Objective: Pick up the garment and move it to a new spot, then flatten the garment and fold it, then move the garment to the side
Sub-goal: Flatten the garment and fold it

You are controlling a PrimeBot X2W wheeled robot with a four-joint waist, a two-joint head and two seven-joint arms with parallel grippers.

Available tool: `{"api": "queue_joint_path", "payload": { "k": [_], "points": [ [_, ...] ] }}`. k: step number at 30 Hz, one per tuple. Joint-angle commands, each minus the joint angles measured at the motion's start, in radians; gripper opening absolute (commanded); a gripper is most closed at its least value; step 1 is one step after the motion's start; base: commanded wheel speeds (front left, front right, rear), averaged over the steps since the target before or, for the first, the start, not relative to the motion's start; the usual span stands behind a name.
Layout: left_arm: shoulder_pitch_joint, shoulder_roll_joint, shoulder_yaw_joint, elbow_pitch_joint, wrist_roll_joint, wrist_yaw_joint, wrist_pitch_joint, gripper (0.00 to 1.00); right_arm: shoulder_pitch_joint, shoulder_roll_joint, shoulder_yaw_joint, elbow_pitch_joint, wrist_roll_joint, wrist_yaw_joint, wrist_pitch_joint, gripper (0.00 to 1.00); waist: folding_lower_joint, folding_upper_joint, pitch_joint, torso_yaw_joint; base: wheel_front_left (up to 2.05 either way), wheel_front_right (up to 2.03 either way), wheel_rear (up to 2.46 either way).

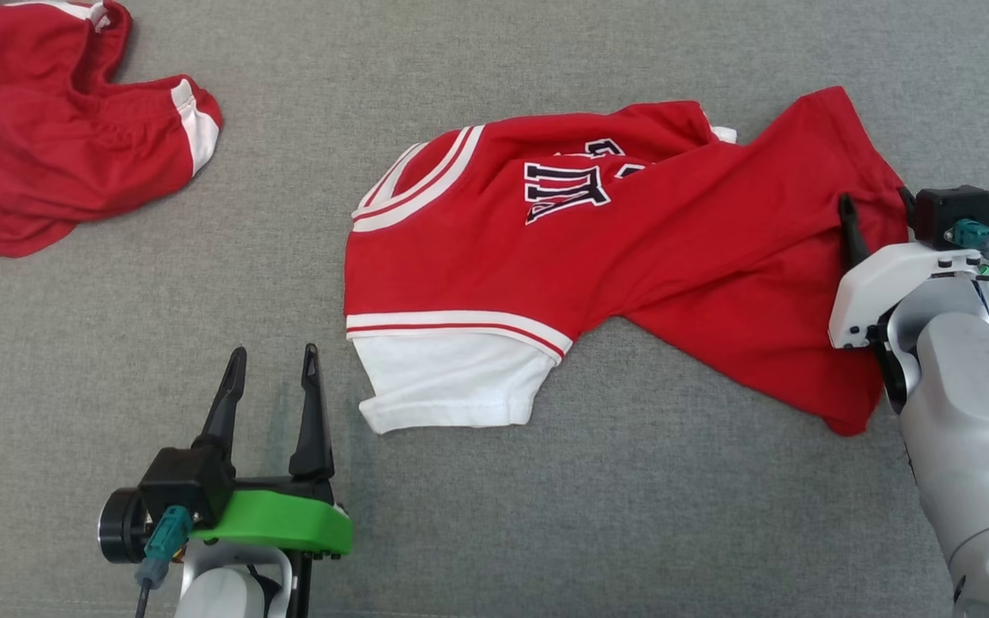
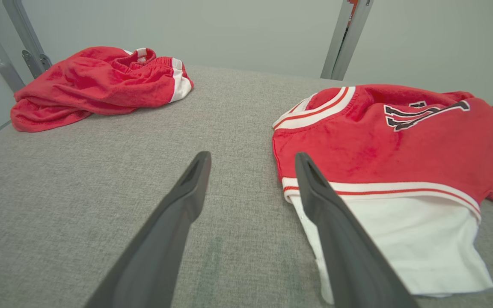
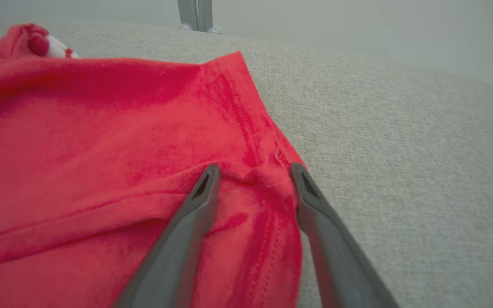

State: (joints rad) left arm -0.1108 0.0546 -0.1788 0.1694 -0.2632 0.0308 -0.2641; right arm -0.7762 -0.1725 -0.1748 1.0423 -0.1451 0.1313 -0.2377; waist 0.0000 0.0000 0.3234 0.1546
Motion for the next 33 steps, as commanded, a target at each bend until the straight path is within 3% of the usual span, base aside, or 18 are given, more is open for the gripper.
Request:
{"api": "queue_joint_path", "payload": {
  "k": [1, 2, 7, 8, 16, 26, 33],
  "points": [
    [-0.017, 0.0, 0.004, 0.003, 0.001, -0.002, 0.0, 1.0, -0.015, 0.001, 0.003, 0.006, -0.01, -0.001, -0.01, 0.7, 0.0, 0.0, -0.001, -0.003, 0.0, 0.0, 0.0],
    [-0.017, 0.0, 0.004, 0.003, 0.002, -0.003, 0.0, 1.0, -0.015, 0.003, 0.004, 0.009, -0.012, -0.001, -0.013, 0.54, 0.0, 0.0, -0.002, -0.004, 0.0, 0.0, 0.0],
    [-0.02, -0.001, 0.004, 0.007, 0.004, -0.003, 0.0, 1.0, -0.028, 0.007, 0.002, 0.017, -0.016, -0.001, -0.023, 0.2, 0.0, 0.0, -0.006, -0.006, 0.0, 0.0, 0.0],
    [-0.019, -0.001, 0.005, 0.008, 0.004, -0.003, 0.0, 1.0, -0.031, 0.009, 0.002, 0.013, -0.018, -0.001, -0.024, 0.0, 0.0, 0.0, -0.009, -0.007, 0.0, 0.0, 0.0],
    [-0.002, -0.002, 0.019, 0.009, 0.005, -0.003, 0.0, 1.0, -0.037, 0.017, 0.025, -0.093, 0.018, -0.001, -0.028, 0.0, 0.0, 0.0, -0.048, -0.029, 0.0, 0.0, 0.0],
    [0.01, -0.002, 0.035, 0.015, 0.012, -0.007, 0.0, 1.0, -0.079, 0.01, 0.151, -0.318, 0.096, -0.001, -0.028, 0.0, 0.0, 0.0, -0.094, -0.078, 0.0, 0.0, 0.0],
    [0.024, 0.0, 0.046, 0.012, 0.013, -0.006, 0.0, 1.0, 0.026, 0.002, 0.252, -0.488, 0.188, -0.001, -0.028, 0.0, 0.0, 0.0, -0.116, -0.131, 0.0, 0.0, 0.0]
  ]
}}
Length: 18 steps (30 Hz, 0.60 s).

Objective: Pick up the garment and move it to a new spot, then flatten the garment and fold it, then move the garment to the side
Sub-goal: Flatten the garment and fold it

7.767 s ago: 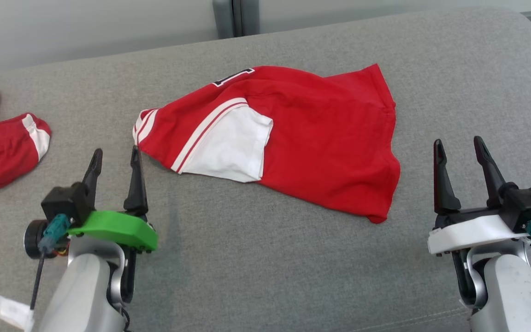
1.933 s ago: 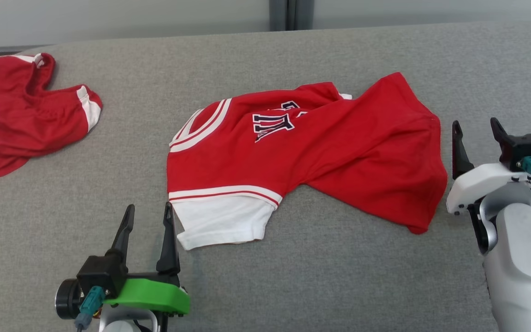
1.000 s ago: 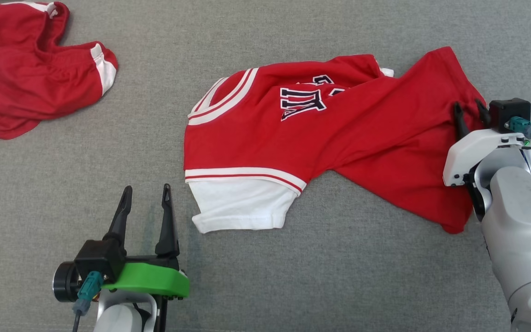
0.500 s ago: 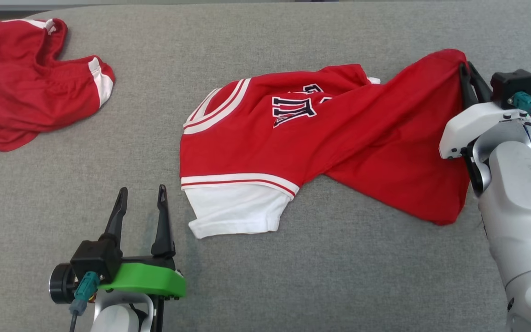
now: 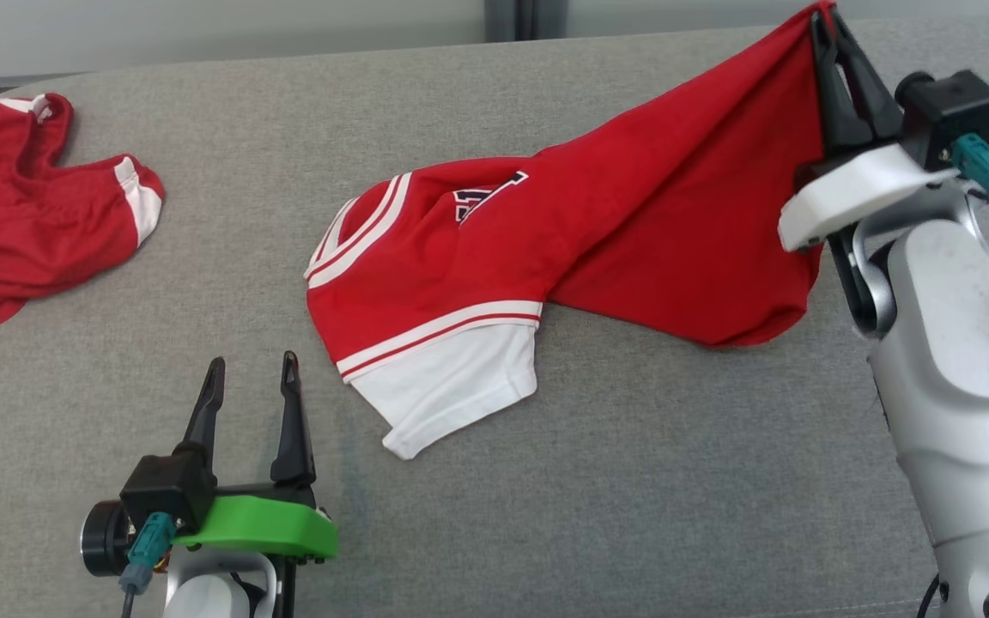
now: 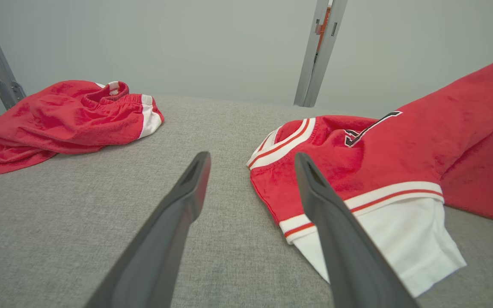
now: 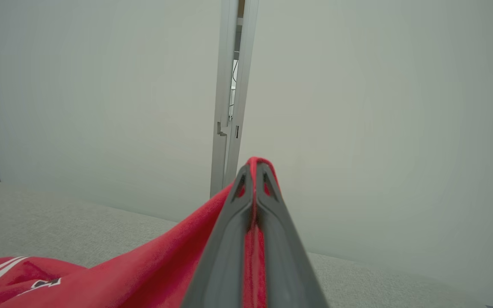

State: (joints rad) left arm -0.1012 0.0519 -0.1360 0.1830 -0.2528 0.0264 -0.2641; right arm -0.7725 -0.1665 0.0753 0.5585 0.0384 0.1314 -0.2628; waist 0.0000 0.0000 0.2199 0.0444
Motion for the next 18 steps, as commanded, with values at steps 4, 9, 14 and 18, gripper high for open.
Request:
{"api": "queue_joint_path", "payload": {
  "k": [4, 9, 14, 18],
  "points": [
    [0.019, 0.004, 0.01, -0.005, 0.001, 0.0, -0.001, 1.0, 0.159, -0.012, 0.034, -0.112, 0.055, -0.001, -0.003, 0.0, 0.0, 0.0, -0.019, -0.05, 0.0, 0.0, 0.0],
    [0.031, 0.006, 0.018, -0.008, 0.002, 0.0, 0.0, 1.0, 0.382, 0.015, 0.012, -0.242, 0.112, -0.001, -0.003, 0.0, 0.0, 0.0, -0.026, -0.084, 0.0, 0.0, 0.0],
    [0.038, 0.011, 0.024, -0.008, 0.003, -0.002, 0.0, 1.0, 0.579, 0.065, -0.008, -0.327, 0.123, -0.001, -0.001, 0.0, 0.0, 0.0, -0.035, -0.116, 0.0, 0.0, 0.0],
    [0.045, 0.012, 0.021, -0.001, 0.004, -0.007, 0.0, 1.0, 0.674, 0.089, 0.028, -0.314, 0.13, -0.001, 0.015, 0.0, 0.0, 0.0, -0.044, -0.137, 0.0, 0.0, 0.0]
  ]
}}
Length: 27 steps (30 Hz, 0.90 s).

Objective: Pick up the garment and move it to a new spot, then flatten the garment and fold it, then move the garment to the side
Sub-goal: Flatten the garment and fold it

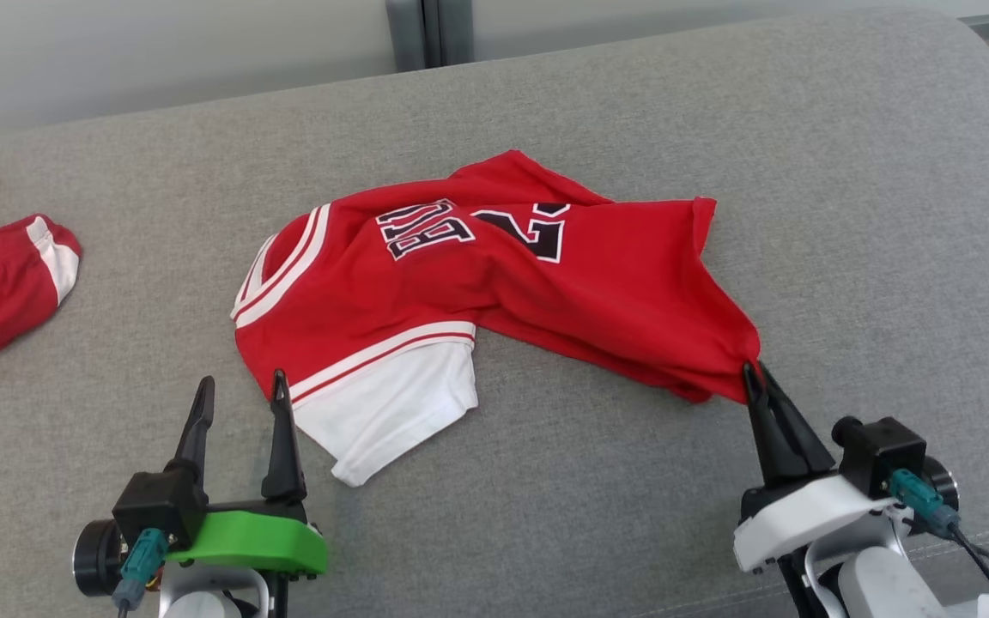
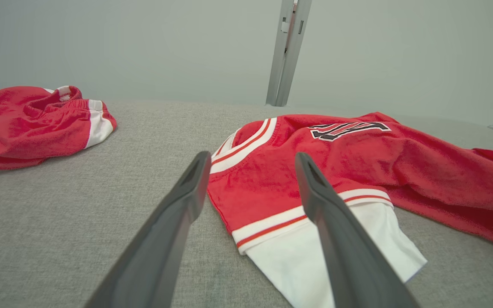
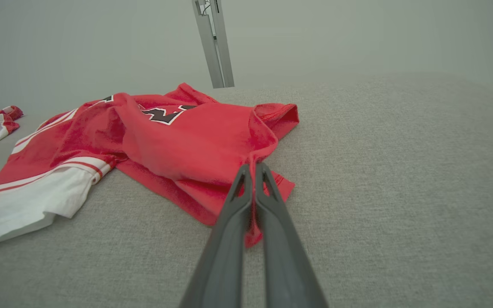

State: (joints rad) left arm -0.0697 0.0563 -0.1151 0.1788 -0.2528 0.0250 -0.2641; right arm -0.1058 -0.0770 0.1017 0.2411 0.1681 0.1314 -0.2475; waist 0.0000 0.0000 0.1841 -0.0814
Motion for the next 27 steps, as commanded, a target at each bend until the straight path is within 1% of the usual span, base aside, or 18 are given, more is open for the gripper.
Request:
{"api": "queue_joint_path", "payload": {
  "k": [1, 6, 15, 16, 17, 18, 19, 23, 27],
  "points": [
    [0.013, 0.007, 0.0, 0.005, 0.004, -0.007, 0.0, 1.0, 0.019, 0.004, 0.006, 0.014, 0.012, -0.001, 0.0, 0.0, 0.0, 0.0, -0.01, -0.014, 0.0, 0.0, 0.0],
    [0.014, 0.007, -0.005, 0.011, 0.005, -0.008, 0.0, 1.0, 0.042, 0.019, 0.018, 0.09, 0.016, -0.001, -0.007, 0.0, 0.0, 0.0, -0.021, -0.023, 0.0, 0.0, 0.0],
    [0.023, 0.005, -0.009, 0.02, 0.001, -0.009, 0.0, 1.0, 0.073, 0.025, 0.038, 0.193, 0.009, -0.001, -0.014, 0.0, 0.0, 0.0, -0.032, -0.015, 0.0, 0.0, 0.0],
    [0.023, 0.005, -0.009, 0.02, 0.0, -0.008, 0.0, 1.0, 0.074, 0.025, 0.039, 0.202, 0.006, -0.001, -0.015, 0.24, 0.0, 0.0, -0.033, -0.015, 0.0, 0.0, 0.0],
    [0.022, 0.005, -0.009, 0.02, -0.001, -0.008, 0.0, 1.0, 0.074, 0.025, 0.039, 0.207, 0.005, -0.001, -0.015, 0.37, 0.0, 0.0, -0.033, -0.014, 0.0, 0.0, 0.0],
    [0.022, 0.004, -0.009, 0.02, -0.002, -0.007, 0.0, 1.0, 0.074, 0.025, 0.04, 0.21, 0.006, -0.001, -0.016, 0.88, 0.0, 0.0, -0.033, -0.013, 0.0, 0.0, 0.0],
    [0.021, 0.004, -0.009, 0.019, -0.003, -0.006, 0.0, 1.0, 0.073, 0.025, 0.04, 0.209, 0.008, -0.001, -0.017, 1.0, 0.0, 0.0, -0.034, -0.012, 0.0, 0.0, 0.0],
    [0.024, 0.002, -0.01, 0.017, -0.008, -0.004, 0.0, 1.0, 0.077, 0.025, 0.022, 0.171, 0.013, -0.001, -0.019, 1.0, 0.0, 0.0, -0.039, -0.007, 0.0, 0.0, 0.0],
    [0.026, 0.001, -0.007, 0.012, -0.012, -0.002, 0.0, 1.0, 0.075, 0.003, -0.023, 0.093, 0.001, -0.001, -0.017, 1.0, 0.0, 0.0, -0.043, 0.006, 0.0, 0.0, 0.0]
  ]
}}
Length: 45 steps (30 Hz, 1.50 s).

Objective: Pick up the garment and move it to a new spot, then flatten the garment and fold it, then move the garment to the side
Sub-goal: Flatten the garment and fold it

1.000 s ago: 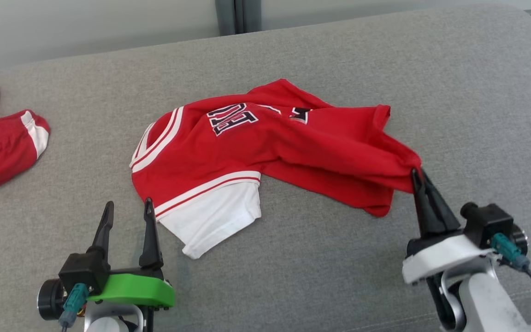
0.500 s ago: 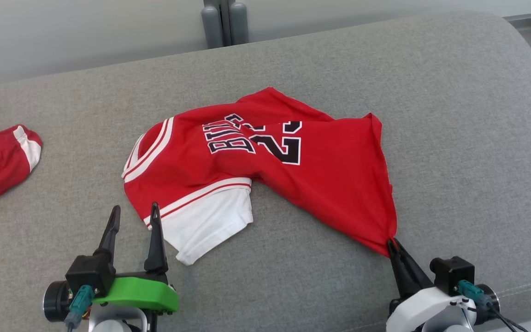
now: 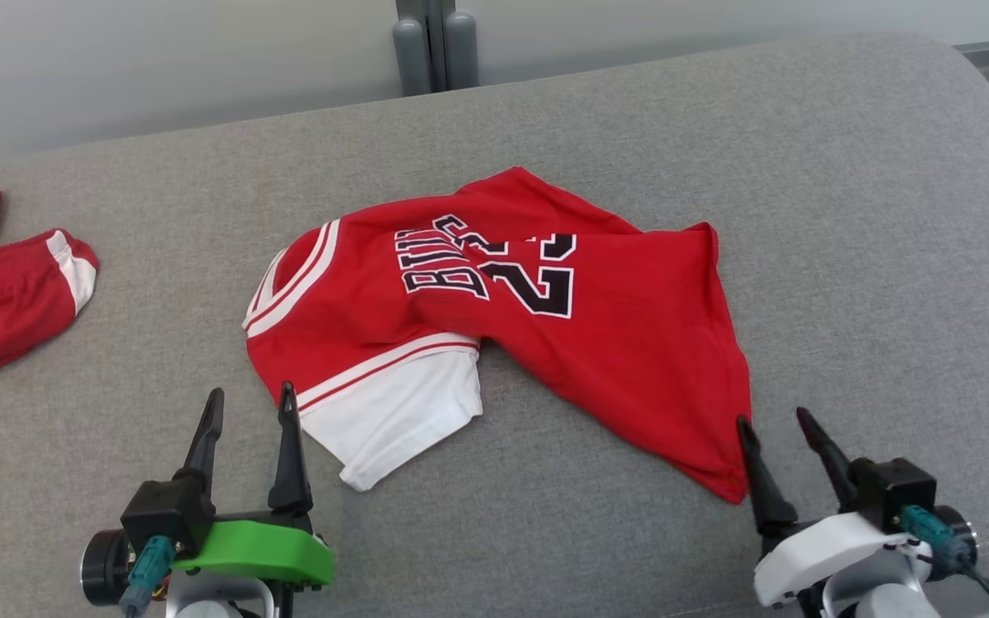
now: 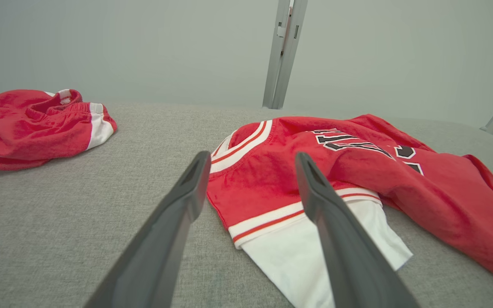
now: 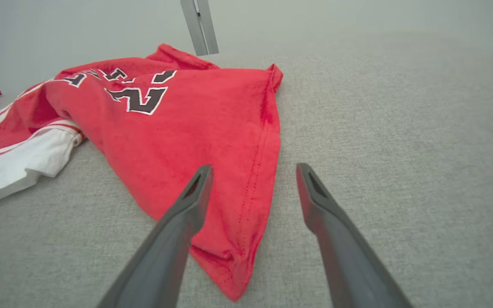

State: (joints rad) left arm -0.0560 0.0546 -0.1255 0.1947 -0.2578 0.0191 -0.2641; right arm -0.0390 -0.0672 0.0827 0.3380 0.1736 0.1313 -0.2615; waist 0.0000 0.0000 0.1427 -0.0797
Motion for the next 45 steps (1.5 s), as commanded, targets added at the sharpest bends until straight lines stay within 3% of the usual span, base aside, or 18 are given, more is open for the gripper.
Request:
{"api": "queue_joint_path", "payload": {
  "k": [1, 8, 16, 23, 24, 26, 28, 39, 45],
  "points": [
    [0.012, 0.002, 0.002, -0.004, -0.008, 0.004, 0.0, 1.0, -0.001, -0.011, -0.02, -0.022, -0.013, -0.001, 0.006, 1.0, 0.0, 0.0, -0.002, 0.009, 0.0, 0.0, 0.0],
    [-0.01, 0.0, -0.012, -0.008, -0.015, 0.005, 0.0, 1.0, -0.123, -0.043, -0.091, -0.015, -0.074, -0.001, 0.177, 1.0, 0.0, 0.0, 0.013, 0.061, 0.0, 0.0, 0.0],
    [-0.028, -0.002, -0.024, -0.004, -0.023, 0.009, 0.0, 1.0, -0.238, -0.071, -0.061, 0.131, -0.061, -0.001, 0.394, 1.0, 0.0, 0.0, 0.04, 0.143, 0.0, 0.0, 0.0],
    [-0.025, -0.003, -0.02, -0.009, -0.027, 0.015, 0.0, 1.0, -0.233, -0.069, -0.024, 0.174, -0.037, 0.0, 0.474, 1.0, 0.0, 0.0, 0.045, 0.175, 0.0, 0.0, 0.0],
    [-0.025, -0.004, -0.02, -0.01, -0.028, 0.017, 0.0, 1.0, -0.235, -0.069, -0.016, 0.173, -0.03, 0.0, 0.477, 0.7, 0.0, 0.0, 0.046, 0.177, 0.0, 0.0, 0.0],
    [-0.025, -0.004, -0.021, -0.012, -0.028, 0.019, 0.0, 1.0, -0.246, -0.071, -0.009, 0.164, -0.02, 0.0, 0.464, 0.25, 0.0, 0.0, 0.048, 0.179, 0.0, 0.0, 0.0],
    [-0.028, -0.004, -0.022, -0.014, -0.028, 0.018, 0.0, 1.0, -0.265, -0.079, -0.013, 0.155, -0.021, 0.0, 0.45, 0.0, 0.0, 0.0, 0.051, 0.18, 0.0, 0.0, 0.0],
    [-0.051, -0.003, -0.044, -0.012, -0.038, 0.021, -0.001, 1.0, -0.506, -0.166, -0.093, 0.195, -0.135, -0.001, 0.37, 0.0, 0.0, 0.0, 0.076, 0.216, 0.0, 0.0, 0.0],
    [-0.061, -0.003, -0.055, -0.01, -0.048, 0.026, 0.0, 1.0, -0.62, -0.188, -0.116, 0.31, -0.168, -0.001, 0.345, 0.0, 0.0, 0.0, 0.093, 0.239, 0.0, 0.0, 0.0]
  ]
}}
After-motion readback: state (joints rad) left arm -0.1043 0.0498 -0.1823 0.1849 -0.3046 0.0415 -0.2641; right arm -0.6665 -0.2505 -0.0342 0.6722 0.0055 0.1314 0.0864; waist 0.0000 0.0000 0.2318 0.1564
